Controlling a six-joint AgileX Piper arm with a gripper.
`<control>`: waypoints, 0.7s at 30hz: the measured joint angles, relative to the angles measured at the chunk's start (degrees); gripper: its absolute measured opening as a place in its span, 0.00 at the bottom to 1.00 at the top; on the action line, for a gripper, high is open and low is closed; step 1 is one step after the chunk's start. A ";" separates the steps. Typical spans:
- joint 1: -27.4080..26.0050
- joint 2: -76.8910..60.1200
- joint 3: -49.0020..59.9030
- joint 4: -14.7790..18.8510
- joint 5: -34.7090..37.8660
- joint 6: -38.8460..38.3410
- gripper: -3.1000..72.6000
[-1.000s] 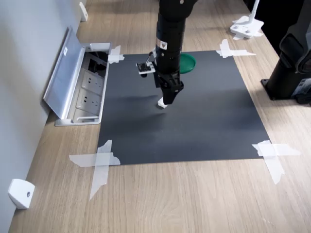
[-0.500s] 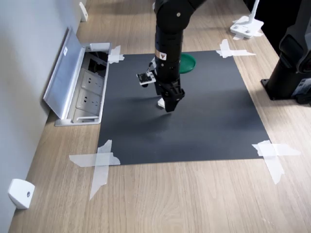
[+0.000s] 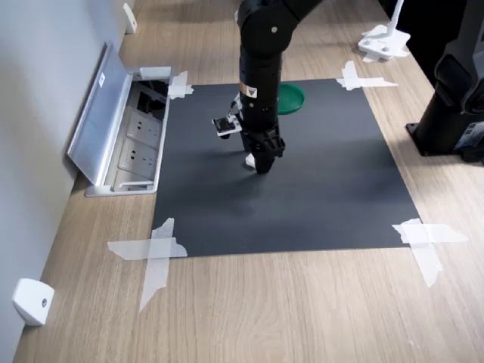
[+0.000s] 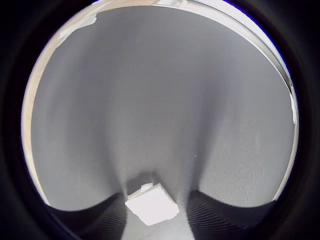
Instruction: Grasp a white terminal and put it on the green lid.
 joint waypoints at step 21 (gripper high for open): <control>-11.14 -14.70 7.35 0.87 4.37 -9.02 0.51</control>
